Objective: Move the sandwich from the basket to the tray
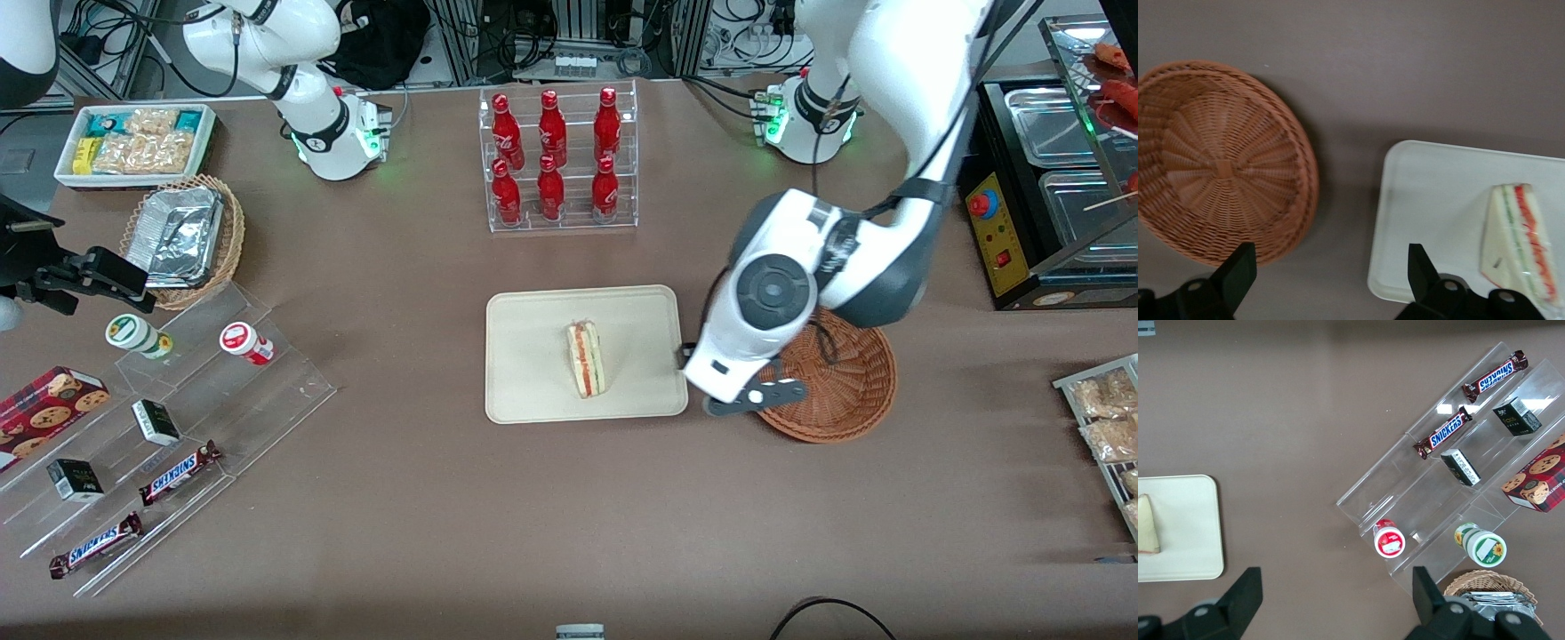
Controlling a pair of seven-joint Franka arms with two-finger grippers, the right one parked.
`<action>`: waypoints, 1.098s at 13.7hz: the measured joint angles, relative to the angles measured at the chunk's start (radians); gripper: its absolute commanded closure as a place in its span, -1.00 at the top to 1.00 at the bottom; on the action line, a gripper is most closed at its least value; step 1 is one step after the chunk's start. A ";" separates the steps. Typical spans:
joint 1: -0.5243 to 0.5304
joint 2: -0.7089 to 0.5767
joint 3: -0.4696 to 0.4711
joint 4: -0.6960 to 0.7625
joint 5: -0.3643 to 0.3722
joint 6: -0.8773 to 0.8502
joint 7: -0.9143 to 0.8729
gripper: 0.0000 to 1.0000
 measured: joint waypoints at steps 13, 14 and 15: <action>0.321 -0.357 0.002 -0.215 -0.053 -0.199 0.490 1.00; 0.323 -0.378 0.009 -0.215 -0.057 -0.228 0.497 1.00; 0.317 -0.397 0.028 -0.215 -0.065 -0.254 0.500 1.00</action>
